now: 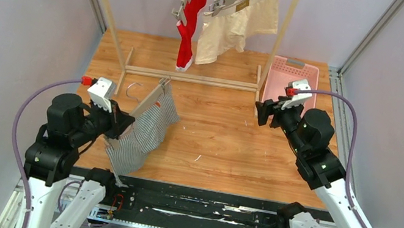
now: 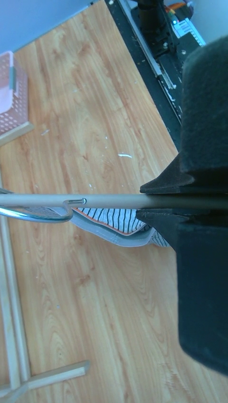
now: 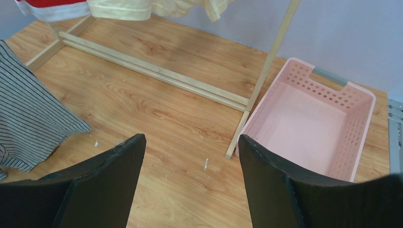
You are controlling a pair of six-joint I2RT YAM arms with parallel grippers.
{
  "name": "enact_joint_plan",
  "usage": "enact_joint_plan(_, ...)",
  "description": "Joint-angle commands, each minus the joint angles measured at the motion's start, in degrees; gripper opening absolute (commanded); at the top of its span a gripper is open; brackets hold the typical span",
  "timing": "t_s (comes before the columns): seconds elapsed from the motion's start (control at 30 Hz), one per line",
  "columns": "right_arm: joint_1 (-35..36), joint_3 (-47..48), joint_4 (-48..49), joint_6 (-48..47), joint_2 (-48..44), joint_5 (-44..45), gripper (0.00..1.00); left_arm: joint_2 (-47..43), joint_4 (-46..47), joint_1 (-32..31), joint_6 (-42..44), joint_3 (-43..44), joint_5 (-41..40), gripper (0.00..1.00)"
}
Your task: Remove the underwear clipped to the hanger
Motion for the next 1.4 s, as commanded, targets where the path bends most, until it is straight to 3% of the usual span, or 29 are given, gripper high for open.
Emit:
enact_joint_plan(0.0, 1.00, 2.15, 1.23, 0.09, 3.50, 0.74, 0.74, 2.92, 2.59, -0.43, 2.13, -1.52, 1.37, 0.00)
enact_joint_plan(0.2, 0.94, 3.74, 3.73, 0.24, 7.27, 0.63, 0.76, 8.22, 5.70, -4.70, 3.47, -0.26, -0.16, 0.00)
enact_joint_plan(0.37, 1.00, 7.20, 4.30, -0.54, 12.35, 0.03, 0.78, 12.99, 7.89, -18.11, 3.25, -1.11, -10.18, 0.00)
enact_joint_plan(0.5, 0.83, 10.66, 3.41, -2.45, 16.62, -3.21, 0.84, 12.99, 11.05, -24.93, 2.73, -2.76, -10.11, 0.00)
enact_joint_plan(0.6, -0.55, 13.75, 1.41, -4.15, 19.68, -12.03, 0.92, 10.59, 14.19, -26.21, 3.36, -5.61, -8.12, 0.00)
enact_joint_plan(0.73, -8.42, 16.63, 1.51, -0.93, 22.76, -36.81, 0.93, 6.57, 19.36, -26.24, 3.75, -8.63, -3.58, 0.00)
enact_joint_plan(0.8, -13.89, 14.52, 8.16, 4.36, 22.74, -49.15, 0.94, 4.99, 20.87, -26.24, 4.05, -9.27, -1.08, 0.00)
enact_joint_plan(0.93, -22.21, 10.00, 23.89, 16.83, 23.23, -64.04, 0.94, 4.20, 23.60, -26.24, 4.40, -9.08, 5.18, 0.00)
enact_joint_plan(1.1, -22.01, 10.98, 26.78, 20.41, 24.74, -73.26, 0.92, 8.57, 26.30, -26.24, 4.32, -7.80, 11.82, 0.00)
enact_joint_plan(1.37, -17.05, 11.26, 16.15, 11.14, 21.53, -70.14, 0.92, 13.27, 25.49, -26.41, 5.22, -4.07, 15.04, 0.00)
